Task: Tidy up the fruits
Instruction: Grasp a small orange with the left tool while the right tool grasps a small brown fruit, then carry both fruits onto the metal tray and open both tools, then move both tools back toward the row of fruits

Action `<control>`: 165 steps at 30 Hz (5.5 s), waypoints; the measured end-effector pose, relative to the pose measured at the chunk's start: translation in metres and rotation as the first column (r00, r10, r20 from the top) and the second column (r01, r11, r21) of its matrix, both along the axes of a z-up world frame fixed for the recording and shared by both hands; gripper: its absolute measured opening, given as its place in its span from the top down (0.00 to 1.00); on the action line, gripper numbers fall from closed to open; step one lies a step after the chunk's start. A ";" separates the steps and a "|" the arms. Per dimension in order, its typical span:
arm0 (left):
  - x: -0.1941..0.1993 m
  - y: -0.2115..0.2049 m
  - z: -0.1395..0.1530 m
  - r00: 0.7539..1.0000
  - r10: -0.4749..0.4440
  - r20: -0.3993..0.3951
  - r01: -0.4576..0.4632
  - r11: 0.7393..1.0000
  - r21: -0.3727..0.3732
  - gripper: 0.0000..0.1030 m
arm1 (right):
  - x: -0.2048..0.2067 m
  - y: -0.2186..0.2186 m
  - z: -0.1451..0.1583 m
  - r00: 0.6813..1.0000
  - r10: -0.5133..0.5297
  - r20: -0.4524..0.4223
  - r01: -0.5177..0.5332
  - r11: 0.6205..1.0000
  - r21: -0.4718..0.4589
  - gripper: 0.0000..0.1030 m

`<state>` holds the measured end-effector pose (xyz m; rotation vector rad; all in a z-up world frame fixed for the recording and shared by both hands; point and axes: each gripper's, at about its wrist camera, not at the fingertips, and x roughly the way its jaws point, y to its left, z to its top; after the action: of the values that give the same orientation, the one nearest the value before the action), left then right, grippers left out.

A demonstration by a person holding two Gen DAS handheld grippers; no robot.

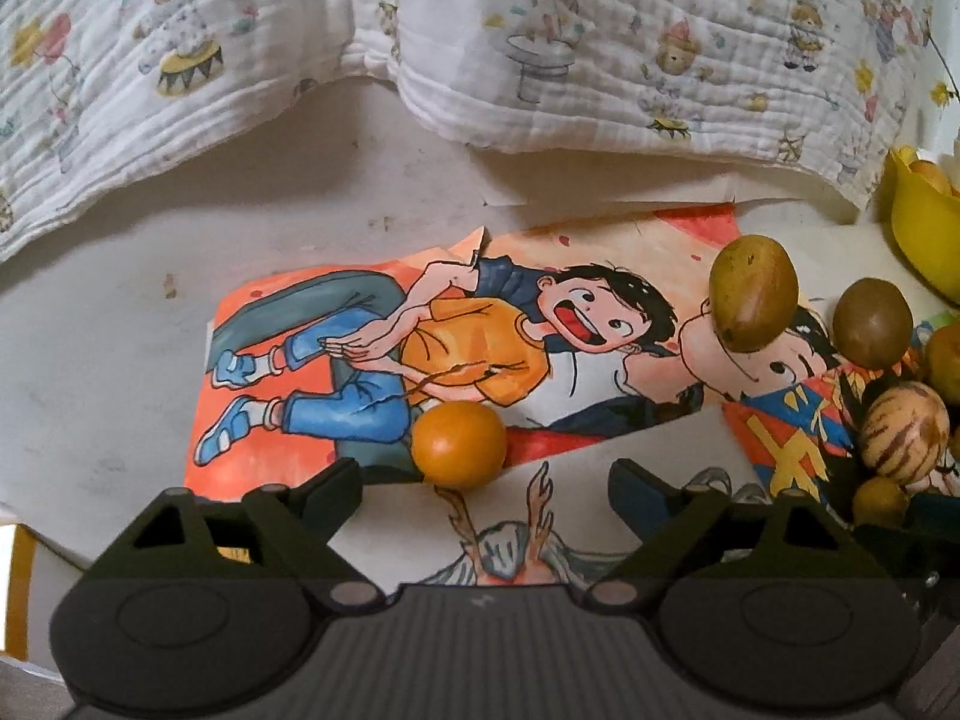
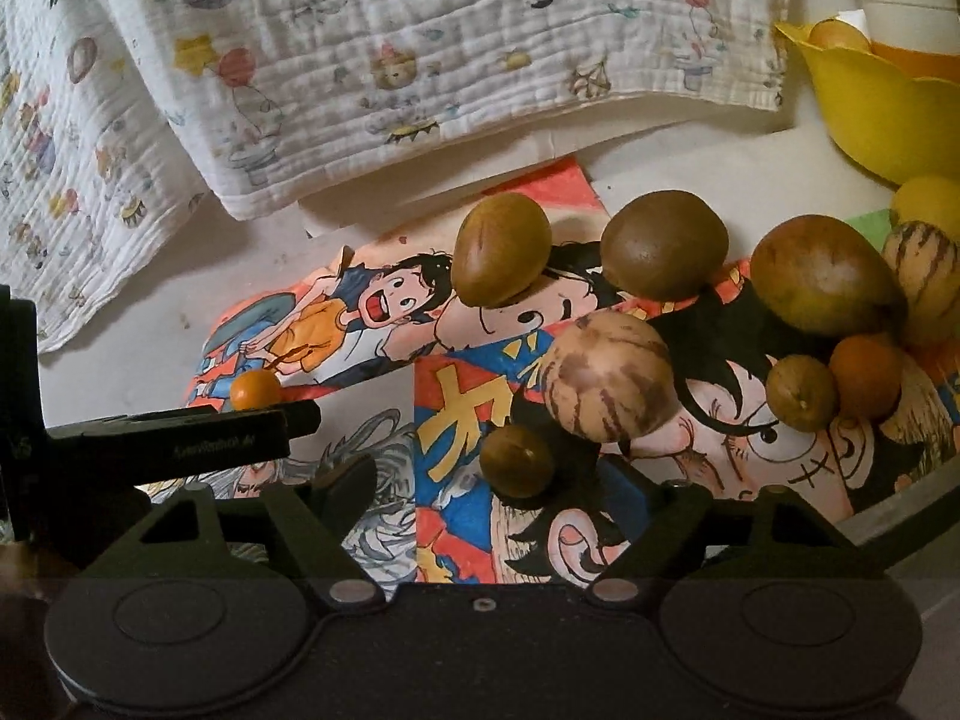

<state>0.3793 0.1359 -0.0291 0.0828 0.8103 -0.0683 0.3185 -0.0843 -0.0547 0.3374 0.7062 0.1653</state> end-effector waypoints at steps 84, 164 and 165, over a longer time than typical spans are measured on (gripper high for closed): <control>-0.265 -0.094 0.025 0.991 -0.125 0.050 0.128 0.989 -0.069 0.64 | -0.212 -0.060 0.003 0.926 0.374 0.057 -0.362 0.919 -0.158 0.70; -0.121 -0.092 0.045 0.994 -0.107 -0.024 0.108 0.994 0.002 0.01 | -0.092 -0.128 0.027 0.983 0.166 0.072 -0.135 0.936 -0.324 0.01; -0.116 -0.095 0.044 0.993 -0.116 -0.025 0.116 0.993 -0.006 0.01 | -0.088 -0.127 0.027 0.984 0.163 0.069 -0.132 0.935 -0.329 0.01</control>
<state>0.2638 0.0408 0.0149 0.1247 0.8307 -0.1818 0.2301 -0.2116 -0.0275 -0.0395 0.6511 0.2036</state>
